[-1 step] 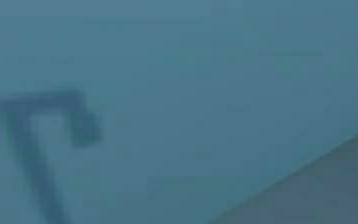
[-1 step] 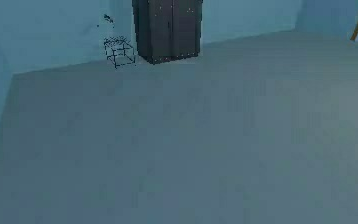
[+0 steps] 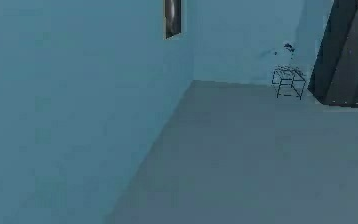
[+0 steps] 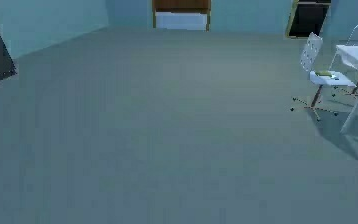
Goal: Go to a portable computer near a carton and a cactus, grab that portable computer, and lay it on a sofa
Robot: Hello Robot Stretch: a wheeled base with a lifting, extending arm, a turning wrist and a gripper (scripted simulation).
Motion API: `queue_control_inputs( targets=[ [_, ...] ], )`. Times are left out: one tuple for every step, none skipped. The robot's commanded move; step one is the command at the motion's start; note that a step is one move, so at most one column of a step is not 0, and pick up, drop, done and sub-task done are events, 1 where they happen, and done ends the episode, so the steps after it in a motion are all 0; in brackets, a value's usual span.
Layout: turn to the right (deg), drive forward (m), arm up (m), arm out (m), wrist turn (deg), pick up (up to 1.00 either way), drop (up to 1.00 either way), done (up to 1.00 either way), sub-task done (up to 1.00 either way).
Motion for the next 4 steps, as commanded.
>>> queue_control_inputs(
  targets=[
    [45.0, 0.0, 0.0, 0.0, 0.0, 0.0, 0.0, 0.0, 0.0],
    [45.0, 0.0, 0.0, 0.0, 0.0, 0.0, 0.0, 0.0, 0.0],
    [0.0, 1.0, 0.0, 0.0, 0.0, 0.0, 0.0, 0.0, 0.0],
    [0.0, 1.0, 0.0, 0.0, 0.0, 0.0, 0.0, 0.0, 0.0]
  ],
)
